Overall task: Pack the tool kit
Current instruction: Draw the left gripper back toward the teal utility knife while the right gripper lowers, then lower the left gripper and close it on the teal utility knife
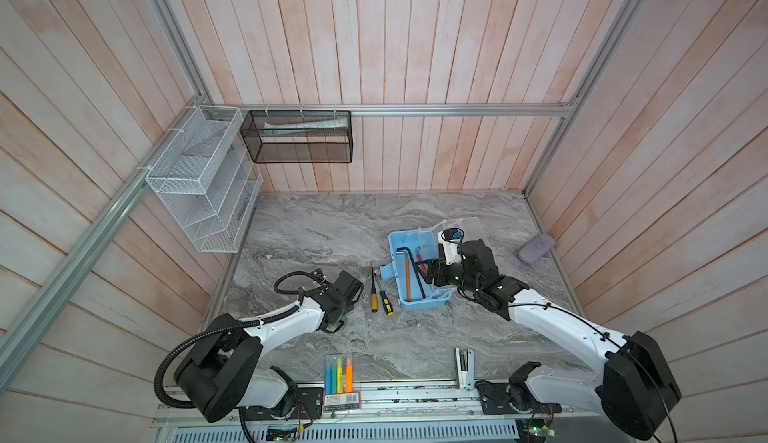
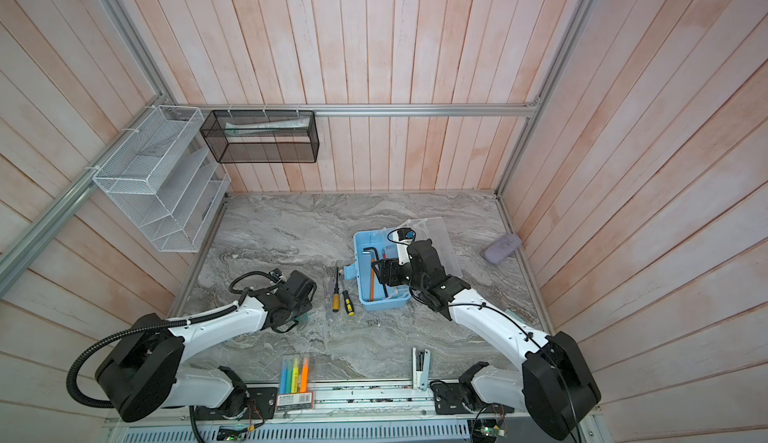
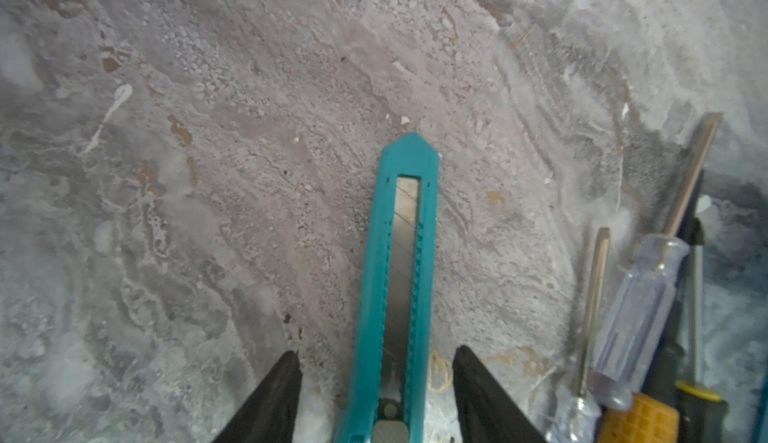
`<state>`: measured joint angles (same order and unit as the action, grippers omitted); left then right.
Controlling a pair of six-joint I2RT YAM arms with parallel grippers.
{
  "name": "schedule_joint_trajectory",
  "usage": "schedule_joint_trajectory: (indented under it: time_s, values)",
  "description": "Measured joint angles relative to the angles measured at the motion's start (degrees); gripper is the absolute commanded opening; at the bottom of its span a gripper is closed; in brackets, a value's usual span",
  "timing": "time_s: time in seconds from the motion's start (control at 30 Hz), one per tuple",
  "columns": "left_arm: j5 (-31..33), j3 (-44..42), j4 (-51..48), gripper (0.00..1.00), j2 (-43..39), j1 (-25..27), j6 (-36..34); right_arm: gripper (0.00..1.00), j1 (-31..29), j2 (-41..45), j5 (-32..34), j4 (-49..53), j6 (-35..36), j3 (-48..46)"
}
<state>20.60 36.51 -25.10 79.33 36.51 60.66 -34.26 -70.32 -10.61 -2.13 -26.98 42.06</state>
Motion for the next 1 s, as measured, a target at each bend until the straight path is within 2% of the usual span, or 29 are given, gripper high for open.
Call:
schedule_joint_trajectory:
  time_s: [0.1,0.3,0.7,1.0]
  values:
    - [-0.66,-0.07,1.16,0.54,0.0,-0.22,-0.57,0.74,0.0,-0.09,0.0,0.0,0.0,0.0]
    - [-1.64,-0.07,3.13,0.54,1.18,-0.37,-1.53,0.73,0.0,-0.76,-1.16,-0.02,-0.04,0.11]
    - [-2.1,0.02,4.15,0.41,3.48,-0.5,-3.17,0.73,-0.26,-0.79,-1.99,-0.72,-0.44,0.11]
    - [-1.2,0.63,5.03,0.4,4.76,-0.5,-4.0,0.73,-0.26,-0.83,-2.1,-1.36,-0.52,0.11]
